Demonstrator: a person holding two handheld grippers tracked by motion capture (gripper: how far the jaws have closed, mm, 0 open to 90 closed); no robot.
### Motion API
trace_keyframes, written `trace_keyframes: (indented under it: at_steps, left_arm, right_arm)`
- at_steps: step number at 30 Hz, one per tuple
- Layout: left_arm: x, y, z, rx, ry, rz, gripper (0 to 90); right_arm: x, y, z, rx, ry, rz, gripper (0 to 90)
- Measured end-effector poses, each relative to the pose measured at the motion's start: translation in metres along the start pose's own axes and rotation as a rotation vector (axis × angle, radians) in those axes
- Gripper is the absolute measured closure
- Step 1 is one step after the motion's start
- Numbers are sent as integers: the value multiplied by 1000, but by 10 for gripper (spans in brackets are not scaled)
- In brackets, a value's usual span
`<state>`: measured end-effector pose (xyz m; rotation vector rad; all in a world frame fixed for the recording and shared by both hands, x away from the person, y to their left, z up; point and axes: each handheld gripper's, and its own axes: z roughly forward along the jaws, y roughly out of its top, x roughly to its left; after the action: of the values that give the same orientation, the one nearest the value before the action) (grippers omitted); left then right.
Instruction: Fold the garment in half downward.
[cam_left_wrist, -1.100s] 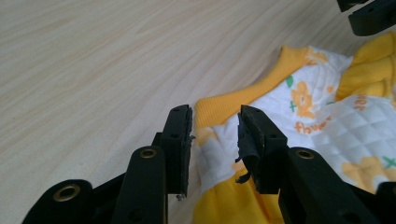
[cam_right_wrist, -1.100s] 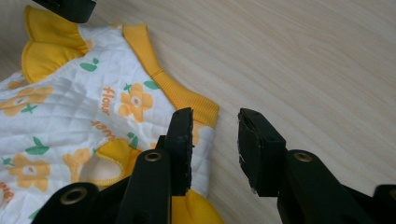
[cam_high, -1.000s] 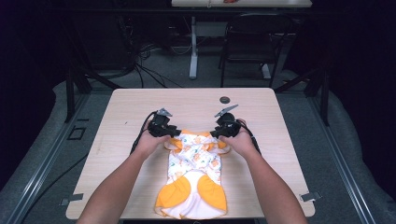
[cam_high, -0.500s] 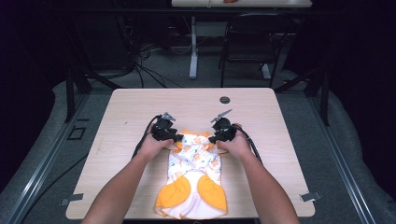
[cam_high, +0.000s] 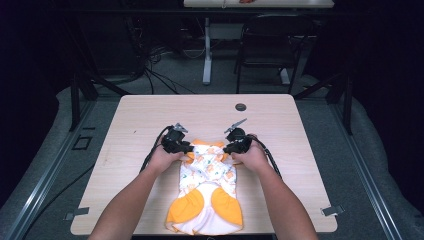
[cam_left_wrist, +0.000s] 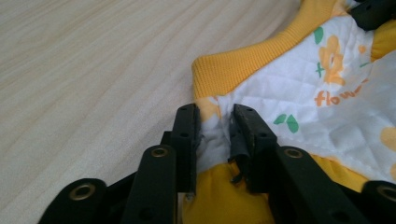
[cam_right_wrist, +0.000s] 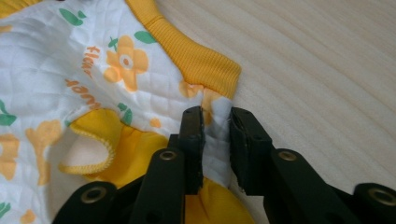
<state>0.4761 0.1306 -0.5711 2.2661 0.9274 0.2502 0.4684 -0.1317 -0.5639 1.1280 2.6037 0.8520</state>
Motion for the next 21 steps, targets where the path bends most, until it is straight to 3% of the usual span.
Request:
trace_keyframes:
  at_steps: [1, 4, 9, 17, 21]
  left_arm:
    - [0, 0, 0, 3, -2, -3, 758]
    - [1, 0, -1, 7, -6, -15, 806]
    - [1, 1, -3, 5, -8, -25, 867]
    - [5, 5, -23, -51, 15, -25, 887]
    - [5, 7, -32, -75, 23, -15, 887]
  right_arm:
    - [-1, 1, -2, 25, 8, -17, 781]
    - [1, 1, -2, 26, 17, -2, 872]
    - [4, 2, -3, 30, -6, -37, 890]
    - [4, 10, -22, -37, -19, -72, 893]
    - [6, 12, -26, -65, -17, -66, 893]
